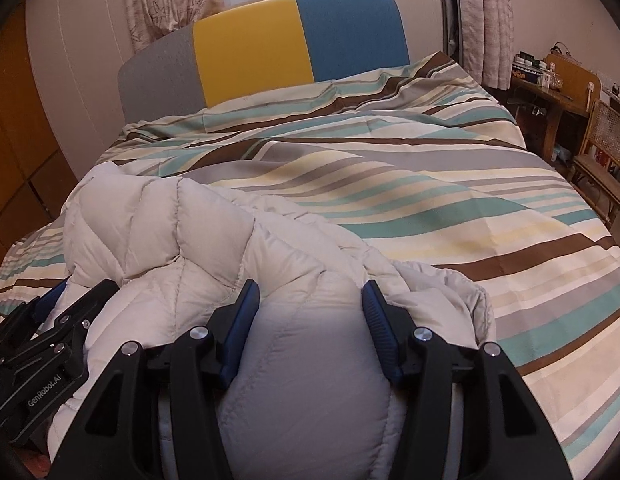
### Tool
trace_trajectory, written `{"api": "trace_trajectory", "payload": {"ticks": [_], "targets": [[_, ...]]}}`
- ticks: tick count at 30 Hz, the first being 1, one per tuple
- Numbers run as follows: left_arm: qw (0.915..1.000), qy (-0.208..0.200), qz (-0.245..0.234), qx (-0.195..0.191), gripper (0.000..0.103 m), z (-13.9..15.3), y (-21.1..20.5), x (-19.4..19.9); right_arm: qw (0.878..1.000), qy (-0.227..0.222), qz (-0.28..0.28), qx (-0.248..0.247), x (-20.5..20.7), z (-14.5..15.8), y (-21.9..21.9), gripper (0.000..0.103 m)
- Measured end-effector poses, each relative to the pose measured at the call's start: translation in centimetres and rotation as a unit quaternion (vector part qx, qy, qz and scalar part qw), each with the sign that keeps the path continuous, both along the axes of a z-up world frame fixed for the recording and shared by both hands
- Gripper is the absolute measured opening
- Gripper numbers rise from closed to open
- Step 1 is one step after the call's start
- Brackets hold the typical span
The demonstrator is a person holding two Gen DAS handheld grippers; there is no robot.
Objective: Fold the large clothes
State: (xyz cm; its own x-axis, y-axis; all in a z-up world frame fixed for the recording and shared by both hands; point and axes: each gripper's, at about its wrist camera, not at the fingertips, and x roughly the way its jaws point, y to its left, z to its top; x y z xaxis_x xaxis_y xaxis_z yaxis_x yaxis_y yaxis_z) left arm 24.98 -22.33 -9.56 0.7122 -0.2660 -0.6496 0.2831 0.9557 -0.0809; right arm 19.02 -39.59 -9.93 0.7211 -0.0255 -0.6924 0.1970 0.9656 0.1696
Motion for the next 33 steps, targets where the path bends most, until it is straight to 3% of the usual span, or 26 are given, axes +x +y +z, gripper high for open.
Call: {"api": "trace_trajectory", "payload": {"ticks": [4, 7, 9, 11, 16, 21, 24, 33], "targets": [[0.9998, 0.01, 0.013, 0.015, 0.078, 1.3, -0.3, -0.5, 1.0, -0.008, -0.003, -0.002, -0.3, 0.1, -0.1, 0.054], [0.9994, 0.026, 0.021, -0.01, 0.084, 2.9, 0.0, -1.5, 1.0, -0.022, -0.008, 0.001, -1.0, 0.4, -0.3, 0.054], [0.9993, 0.023, 0.011, -0.025, 0.084, 3.8, -0.3, -2.5, 0.999, -0.036, -0.013, -0.003, -1.8, 0.8, -0.1, 0.055], [1.0, 0.003, -0.005, -0.007, 0.088, 4.2, -1.4, -3.8, 0.999, -0.049, -0.02, -0.004, -3.0, 1.3, 0.0, 0.057], [0.997, -0.045, -0.029, 0.056, 0.092, 2.7, -2.9, -5.4, 0.996, -0.072, -0.043, 0.006, -6.7, 2.1, 0.0, 0.062], [0.9976, -0.045, -0.047, 0.023, 0.094, 1.2, -1.4, -5.2, 0.995, -0.069, -0.061, 0.024, -8.8, 1.4, -0.5, 0.065], [0.9963, -0.05, -0.058, 0.04, 0.094, 0.4, -1.9, -5.0, 0.996, -0.064, -0.063, 0.025, -8.4, 0.7, -0.4, 0.065], [0.9962, -0.057, -0.052, 0.041, 0.095, 0.1, -1.8, -5.2, 0.996, -0.062, -0.062, 0.021, -8.6, 0.7, -0.2, 0.065]]}}
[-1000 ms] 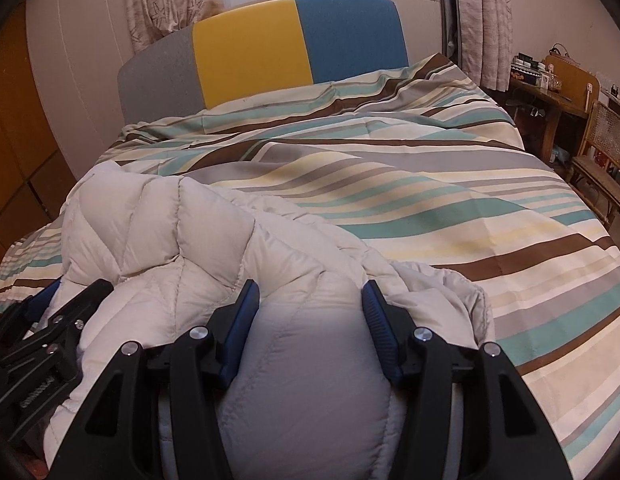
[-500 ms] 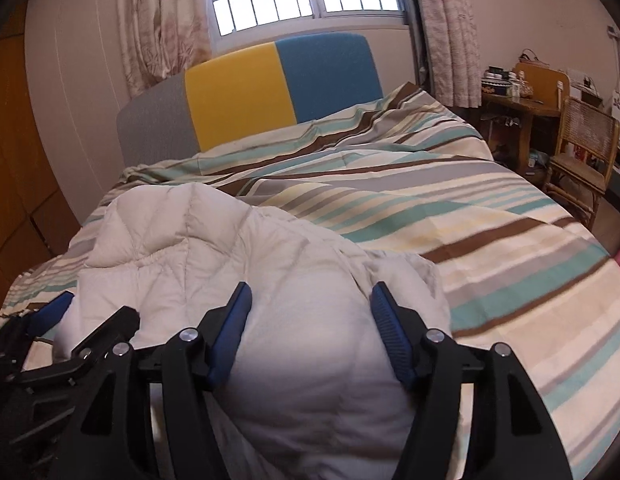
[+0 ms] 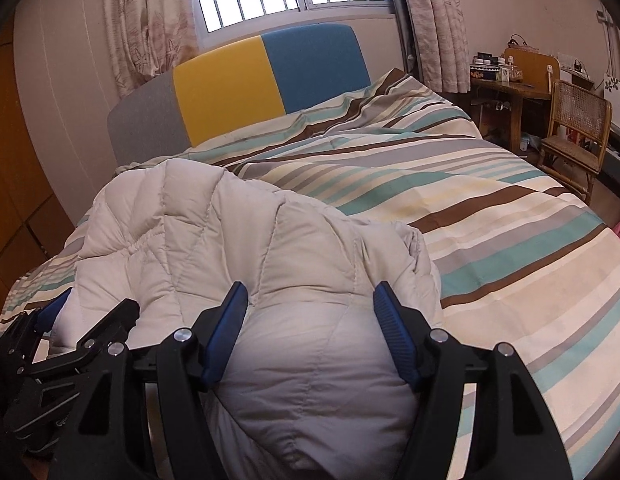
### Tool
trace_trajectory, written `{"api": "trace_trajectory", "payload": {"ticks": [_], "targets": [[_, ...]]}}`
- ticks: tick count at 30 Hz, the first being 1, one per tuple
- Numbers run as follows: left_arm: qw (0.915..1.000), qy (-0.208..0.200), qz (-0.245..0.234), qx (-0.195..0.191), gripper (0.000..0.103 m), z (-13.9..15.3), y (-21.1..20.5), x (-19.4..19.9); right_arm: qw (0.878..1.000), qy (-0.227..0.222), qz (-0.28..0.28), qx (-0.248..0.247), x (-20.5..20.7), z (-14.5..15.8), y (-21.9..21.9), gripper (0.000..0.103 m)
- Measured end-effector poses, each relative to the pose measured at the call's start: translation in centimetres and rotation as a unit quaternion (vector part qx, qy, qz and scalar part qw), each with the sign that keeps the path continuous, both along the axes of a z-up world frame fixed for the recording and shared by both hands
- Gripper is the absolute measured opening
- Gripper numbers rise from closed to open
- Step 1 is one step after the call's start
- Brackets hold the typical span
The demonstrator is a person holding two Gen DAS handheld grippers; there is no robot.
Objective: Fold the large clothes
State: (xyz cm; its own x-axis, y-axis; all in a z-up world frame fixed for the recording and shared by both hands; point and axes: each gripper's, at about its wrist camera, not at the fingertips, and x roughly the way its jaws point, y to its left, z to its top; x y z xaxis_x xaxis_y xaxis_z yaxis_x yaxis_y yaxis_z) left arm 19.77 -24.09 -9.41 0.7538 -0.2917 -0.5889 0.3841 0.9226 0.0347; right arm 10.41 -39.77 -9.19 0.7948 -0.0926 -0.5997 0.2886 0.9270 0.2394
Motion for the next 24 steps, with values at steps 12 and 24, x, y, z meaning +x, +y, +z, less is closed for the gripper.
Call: {"api": "trace_trajectory", "payload": {"ticks": [12, 24], "targets": [[0.9971, 0.053, 0.044, 0.033, 0.1, 4.2, -2.0, 5.8, 1.0, -0.012, -0.004, 0.01, -0.6, 0.2, -0.3, 0.065], [0.994, 0.071, 0.032, 0.076, 0.1, -0.5, -4.0, 7.8, 1.0, -0.007, -0.011, 0.021, -0.4, 0.0, -0.6, 0.066]]}}
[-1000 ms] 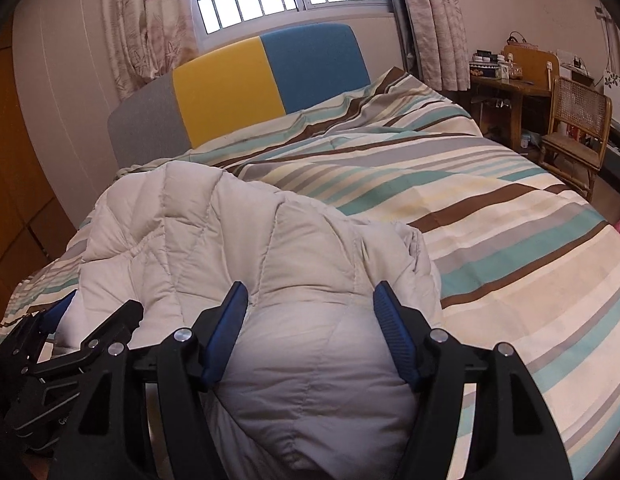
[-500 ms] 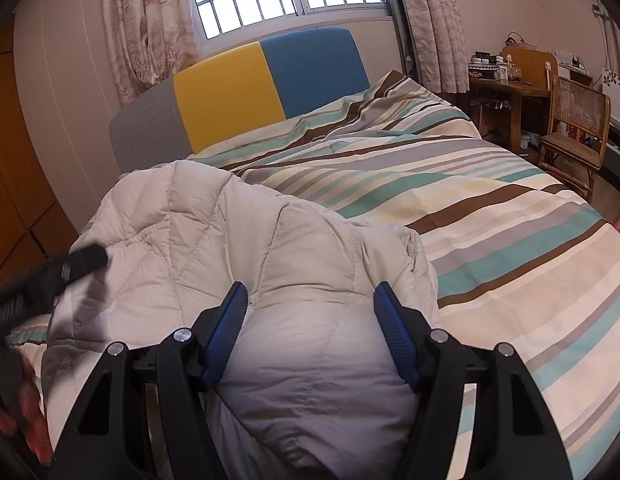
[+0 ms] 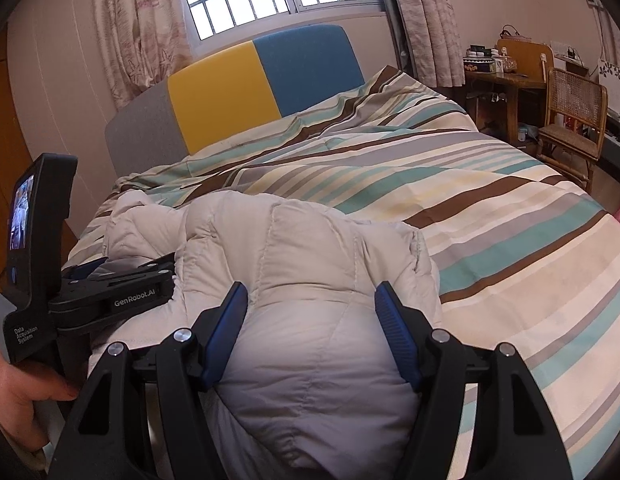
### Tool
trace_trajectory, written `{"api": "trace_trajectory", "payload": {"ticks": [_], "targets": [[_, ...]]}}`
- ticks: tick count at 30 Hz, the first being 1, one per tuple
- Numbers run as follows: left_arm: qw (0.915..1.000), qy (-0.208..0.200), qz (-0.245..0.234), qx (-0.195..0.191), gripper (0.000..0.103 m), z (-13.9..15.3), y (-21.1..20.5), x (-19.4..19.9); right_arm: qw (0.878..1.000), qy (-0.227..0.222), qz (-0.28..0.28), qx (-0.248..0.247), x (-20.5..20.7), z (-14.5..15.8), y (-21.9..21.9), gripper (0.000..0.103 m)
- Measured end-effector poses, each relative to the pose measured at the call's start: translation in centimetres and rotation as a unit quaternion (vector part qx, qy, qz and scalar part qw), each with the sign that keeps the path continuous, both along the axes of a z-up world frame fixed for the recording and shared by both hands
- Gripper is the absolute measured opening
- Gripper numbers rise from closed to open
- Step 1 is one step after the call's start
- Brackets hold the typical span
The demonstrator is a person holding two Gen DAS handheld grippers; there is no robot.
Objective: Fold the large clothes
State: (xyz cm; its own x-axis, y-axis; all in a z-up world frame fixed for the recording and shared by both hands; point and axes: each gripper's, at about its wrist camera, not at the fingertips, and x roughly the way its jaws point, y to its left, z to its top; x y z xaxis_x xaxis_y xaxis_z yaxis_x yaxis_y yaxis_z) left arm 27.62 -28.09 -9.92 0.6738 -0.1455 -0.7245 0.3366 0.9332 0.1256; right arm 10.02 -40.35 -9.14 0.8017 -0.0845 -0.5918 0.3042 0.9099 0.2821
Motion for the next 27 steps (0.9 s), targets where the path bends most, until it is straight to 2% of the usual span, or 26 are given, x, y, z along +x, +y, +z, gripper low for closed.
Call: {"api": "trace_trajectory", "payload": {"ticks": [5, 8, 9, 11, 13, 16, 20, 23, 27], "targets": [[0.9995, -0.02, -0.004, -0.026, 0.1, 1.2, 2.0, -2.4, 1.0, -0.005, 0.004, -0.01, -0.4, 0.2, 0.2, 0.067], [0.9977, -0.016, -0.011, -0.065, 0.1, 1.8, 3.7, -4.9, 1.0, -0.015, 0.009, -0.011, -1.2, 0.5, 0.3, 0.071], [0.9957, -0.012, -0.015, -0.091, 0.1, 2.0, 4.7, -6.2, 1.0, -0.017, 0.007, -0.01, -1.6, 0.6, 0.4, 0.072], [0.9936, -0.01, -0.022, -0.11, 0.1, 2.3, 5.7, -7.9, 1.0, -0.025, -0.004, -0.004, -2.9, 1.2, 0.3, 0.078], [0.9931, -0.021, -0.036, -0.109, 0.1, 2.4, 6.2, -9.8, 0.999, -0.027, -0.034, 0.02, -4.8, 1.4, -0.5, 0.08], [0.9949, -0.039, -0.062, -0.069, 0.1, 1.3, 5.5, -11.1, 0.996, 0.006, -0.055, 0.066, -5.9, -0.2, -2.0, 0.083], [0.9952, -0.041, -0.079, -0.041, 0.1, 0.3, 4.2, -11.1, 0.997, 0.023, -0.06, 0.048, -6.1, -1.7, -1.4, 0.083], [0.9945, -0.024, -0.084, -0.058, 0.1, 0.7, 5.0, -10.7, 0.997, 0.034, -0.056, 0.049, -6.1, -0.9, -1.2, 0.084], [0.9898, 0.016, -0.088, -0.111, 0.1, 1.9, 8.0, -10.7, 0.993, 0.039, -0.044, 0.101, -7.4, -0.1, -2.1, 0.09]]}}
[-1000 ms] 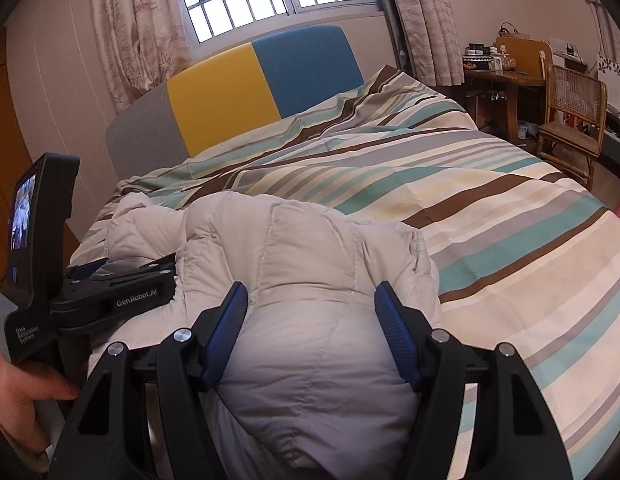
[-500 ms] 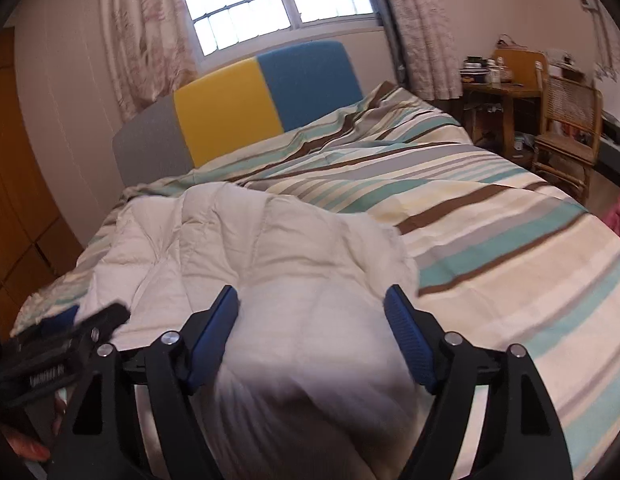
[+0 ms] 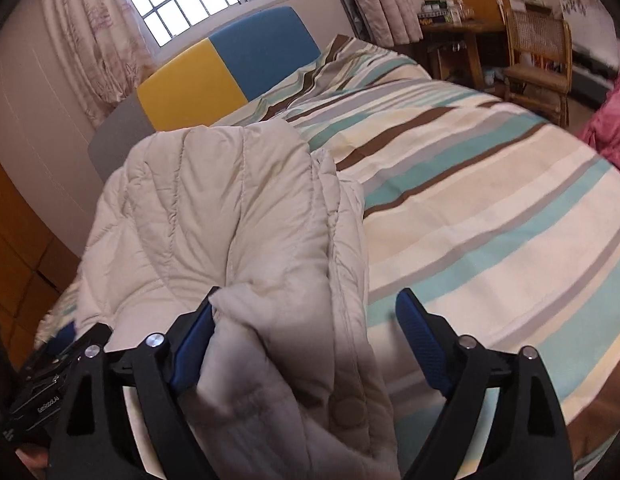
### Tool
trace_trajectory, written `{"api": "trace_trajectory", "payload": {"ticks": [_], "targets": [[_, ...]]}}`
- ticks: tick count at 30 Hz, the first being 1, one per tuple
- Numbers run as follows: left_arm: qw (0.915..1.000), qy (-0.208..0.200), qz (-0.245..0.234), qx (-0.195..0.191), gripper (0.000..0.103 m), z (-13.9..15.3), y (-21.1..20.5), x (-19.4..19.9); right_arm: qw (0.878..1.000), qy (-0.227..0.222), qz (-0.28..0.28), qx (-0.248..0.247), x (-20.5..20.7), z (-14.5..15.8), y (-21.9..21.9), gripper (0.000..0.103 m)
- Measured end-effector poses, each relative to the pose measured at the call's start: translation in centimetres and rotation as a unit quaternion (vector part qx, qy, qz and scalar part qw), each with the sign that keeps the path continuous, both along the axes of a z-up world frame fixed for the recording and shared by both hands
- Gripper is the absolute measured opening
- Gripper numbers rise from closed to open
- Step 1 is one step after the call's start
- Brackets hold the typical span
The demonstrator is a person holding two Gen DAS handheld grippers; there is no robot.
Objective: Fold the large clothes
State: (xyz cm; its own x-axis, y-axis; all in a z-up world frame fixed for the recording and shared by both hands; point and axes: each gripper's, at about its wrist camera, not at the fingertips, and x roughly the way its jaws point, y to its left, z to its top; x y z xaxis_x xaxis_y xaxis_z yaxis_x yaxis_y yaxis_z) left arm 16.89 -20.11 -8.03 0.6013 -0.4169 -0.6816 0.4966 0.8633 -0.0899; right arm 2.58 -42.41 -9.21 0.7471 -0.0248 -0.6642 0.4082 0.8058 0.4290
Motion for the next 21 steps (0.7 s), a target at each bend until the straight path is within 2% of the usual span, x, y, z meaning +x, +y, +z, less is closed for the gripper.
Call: {"api": "trace_trajectory", "payload": {"ticks": [3, 7, 10, 13, 15, 18, 21], "targets": [[0.9982, 0.037, 0.008, -0.047, 0.1, 0.6, 2.6, 0.4, 0.999, -0.002, 0.016, 0.038, -1.2, 0.7, -0.8, 0.094], [0.9922, 0.077, 0.039, -0.09, 0.1, 0.3, 5.4, 1.6, 0.997, 0.016, 0.035, 0.068, -0.8, 0.3, -1.5, 0.097], [0.9833, 0.125, 0.038, -0.127, 0.1, -0.5, 6.6, 2.5, 0.993, 0.034, 0.051, 0.103, 0.4, -0.9, -1.9, 0.099], [0.9688, 0.184, -0.01, -0.166, 0.1, -1.6, 6.0, 2.7, 0.984, 0.042, 0.069, 0.161, 1.6, -2.4, -2.5, 0.099], [0.9648, 0.202, -0.027, -0.166, 0.1, -2.1, 5.5, 2.6, 0.979, 0.042, 0.079, 0.184, 2.2, -3.1, -2.6, 0.1], [0.9686, 0.192, -0.036, -0.153, 0.1, -2.3, 4.5, 2.5, 0.978, 0.036, 0.095, 0.179, 2.9, -3.1, -2.6, 0.1], [0.9677, 0.198, -0.037, -0.152, 0.1, -2.7, 3.9, 2.5, 0.976, 0.028, 0.116, 0.18, 3.6, -3.2, -2.8, 0.1]]}}
